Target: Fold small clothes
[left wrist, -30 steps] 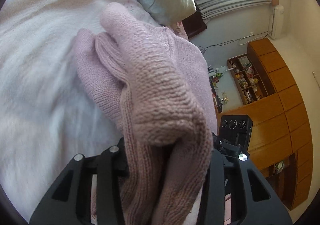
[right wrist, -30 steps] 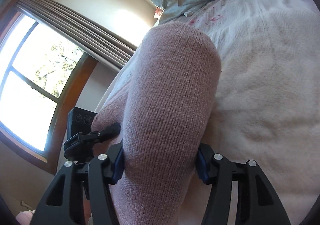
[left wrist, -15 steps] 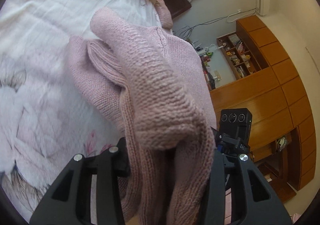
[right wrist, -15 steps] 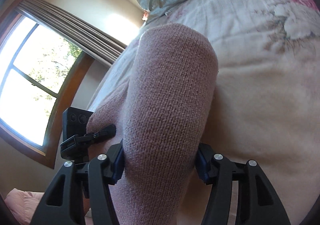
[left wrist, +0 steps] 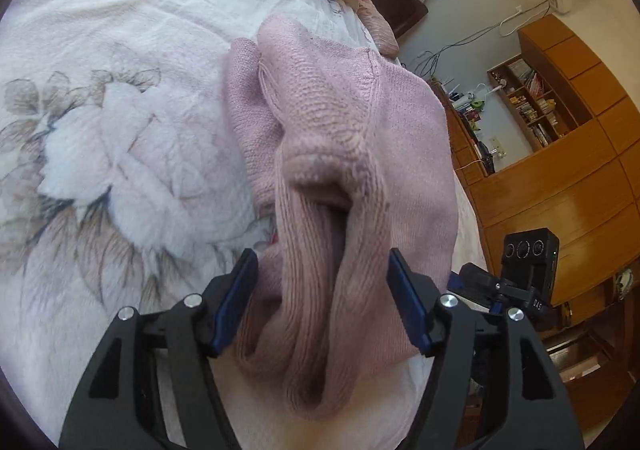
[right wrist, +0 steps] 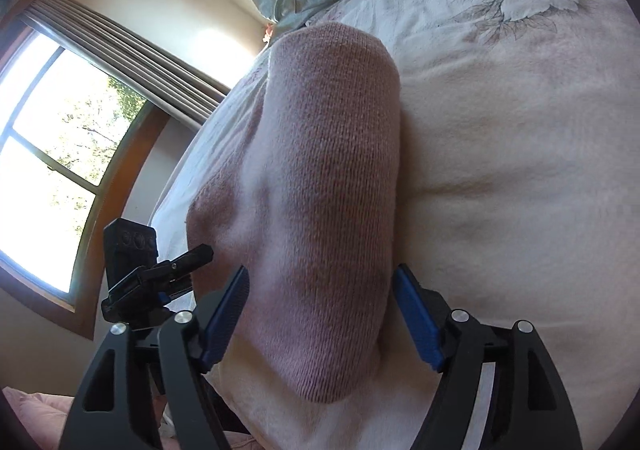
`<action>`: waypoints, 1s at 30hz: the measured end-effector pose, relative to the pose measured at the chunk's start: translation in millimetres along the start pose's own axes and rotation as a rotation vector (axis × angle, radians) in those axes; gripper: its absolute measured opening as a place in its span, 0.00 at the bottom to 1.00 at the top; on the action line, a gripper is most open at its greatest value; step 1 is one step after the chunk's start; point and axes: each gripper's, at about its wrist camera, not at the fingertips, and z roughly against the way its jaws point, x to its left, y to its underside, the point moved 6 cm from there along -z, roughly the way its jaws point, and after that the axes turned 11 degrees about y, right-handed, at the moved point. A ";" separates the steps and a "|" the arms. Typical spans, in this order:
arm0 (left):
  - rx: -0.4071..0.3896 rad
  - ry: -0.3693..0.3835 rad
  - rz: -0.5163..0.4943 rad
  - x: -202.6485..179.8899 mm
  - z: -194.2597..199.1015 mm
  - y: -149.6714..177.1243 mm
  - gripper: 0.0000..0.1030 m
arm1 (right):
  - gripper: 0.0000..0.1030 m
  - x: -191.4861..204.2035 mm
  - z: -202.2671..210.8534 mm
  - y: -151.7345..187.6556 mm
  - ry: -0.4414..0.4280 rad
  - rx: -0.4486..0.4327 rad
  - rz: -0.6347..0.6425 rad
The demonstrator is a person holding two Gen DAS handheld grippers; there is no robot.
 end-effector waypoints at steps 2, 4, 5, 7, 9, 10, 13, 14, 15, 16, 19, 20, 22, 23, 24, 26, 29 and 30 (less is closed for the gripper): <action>0.001 -0.023 -0.012 -2.5 6.5 7.8 0.65 | 0.73 -1.9 3.7 11.0 0.010 0.000 0.006; 0.001 -0.054 -0.029 -3.4 8.7 13.8 0.67 | 0.73 -4.0 3.7 22.6 0.013 0.006 0.005; 0.001 -0.077 -0.037 -3.4 7.7 14.3 0.67 | 0.72 -5.8 1.5 26.6 0.009 0.014 -0.006; 0.006 -0.127 -0.043 -0.7 4.3 18.8 0.63 | 0.61 -9.3 -6.9 32.3 -0.003 0.036 -0.033; 0.010 -0.170 -0.055 2.1 1.9 18.5 0.51 | 0.43 -10.8 -14.1 35.8 -0.011 0.053 -0.051; 0.008 -0.174 -0.055 1.6 0.9 17.8 0.50 | 0.40 -12.9 -14.3 36.3 -0.003 0.048 -0.051; 0.006 -0.195 -0.068 2.3 -2.0 18.2 0.48 | 0.35 -9.7 -14.3 37.9 0.048 0.038 -0.039; 0.007 -0.204 -0.076 2.7 -3.1 18.7 0.48 | 0.35 -8.1 -13.7 42.3 0.073 0.040 -0.035; 0.004 -0.209 -0.077 3.4 -3.2 22.0 0.48 | 0.35 -4.6 -15.7 43.2 0.097 0.039 -0.029; -0.001 -0.212 -0.076 3.4 -2.8 22.1 0.48 | 0.35 -2.4 -16.4 43.7 0.114 0.035 -0.021; -0.009 -0.229 -0.070 -1.4 5.5 27.4 0.49 | 0.44 6.6 -9.8 45.8 0.177 0.019 0.008; -0.014 -0.241 -0.073 -4.5 9.4 29.4 0.50 | 0.46 10.9 -5.3 46.7 0.206 0.005 0.020; -0.027 -0.279 -0.093 -12.0 16.3 32.3 0.54 | 0.55 18.6 6.6 49.6 0.285 -0.021 0.058; -0.033 -0.296 -0.104 -15.8 20.6 34.2 0.57 | 0.68 23.2 13.9 50.8 0.333 -0.039 0.075; -0.039 -0.312 -0.112 -19.6 24.9 36.4 0.63 | 0.75 28.6 20.3 52.3 0.376 -0.061 0.086; -0.048 -0.345 -0.129 -27.5 33.1 41.6 0.69 | 0.86 40.9 32.9 57.0 0.428 -0.099 0.115; -0.061 -0.391 -0.165 -41.5 45.5 47.7 0.79 | 0.96 44.4 47.8 64.6 0.505 -0.115 0.100; -0.069 -0.397 -0.178 -46.9 49.3 48.0 0.79 | 0.96 46.7 51.0 66.8 0.534 -0.119 0.100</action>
